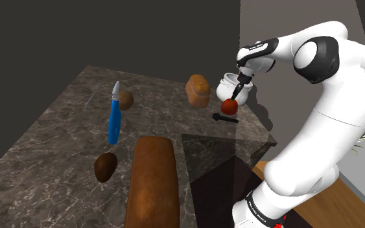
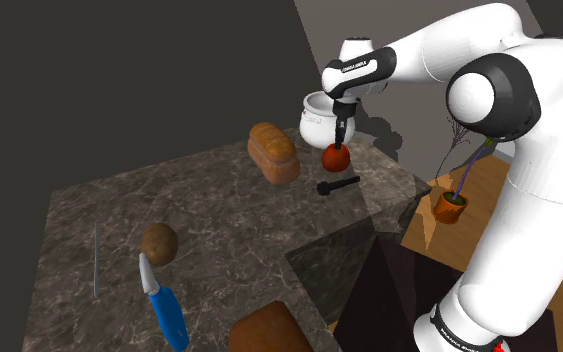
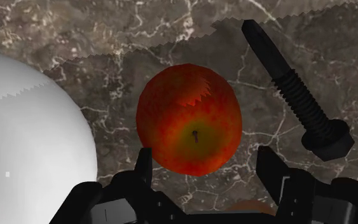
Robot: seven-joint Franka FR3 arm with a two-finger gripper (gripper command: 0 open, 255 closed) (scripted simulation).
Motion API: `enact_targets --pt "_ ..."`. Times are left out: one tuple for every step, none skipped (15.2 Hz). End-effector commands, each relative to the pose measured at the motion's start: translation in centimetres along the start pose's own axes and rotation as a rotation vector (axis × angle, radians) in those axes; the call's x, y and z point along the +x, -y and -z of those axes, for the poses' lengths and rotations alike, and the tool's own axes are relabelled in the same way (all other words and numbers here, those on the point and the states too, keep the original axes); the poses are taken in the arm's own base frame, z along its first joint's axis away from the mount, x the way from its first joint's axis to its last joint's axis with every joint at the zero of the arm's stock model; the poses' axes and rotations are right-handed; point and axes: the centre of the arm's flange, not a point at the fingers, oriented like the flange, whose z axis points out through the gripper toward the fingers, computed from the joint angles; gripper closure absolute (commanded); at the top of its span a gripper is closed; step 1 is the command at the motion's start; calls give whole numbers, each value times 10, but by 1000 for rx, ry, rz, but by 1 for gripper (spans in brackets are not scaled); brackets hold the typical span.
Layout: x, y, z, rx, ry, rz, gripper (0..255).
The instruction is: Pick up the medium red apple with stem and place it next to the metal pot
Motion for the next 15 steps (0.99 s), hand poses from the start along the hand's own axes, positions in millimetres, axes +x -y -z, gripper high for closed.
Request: enact_targets --pt "0 0 0 0 0 0 0" --pt "0 0 0 0 0 0 0" --pt "0 0 0 0 0 0 0" --pt "0 0 13 0 0 0 0" --pt "0 0 26 0 0 0 0" --pt "0 0 40 0 0 0 0" --pt "0 0 50 0 0 0 0" --pt "0 0 50 0 0 0 0" --pt "0 0 50 0 0 0 0" --pt "0 0 50 0 0 0 0" --pt "0 0 50 0 0 0 0" --pt "0 0 50 0 0 0 0" --pt "0 0 50 0 0 0 0" --pt "0 0 50 0 0 0 0" --pt "0 0 50 0 0 0 0"
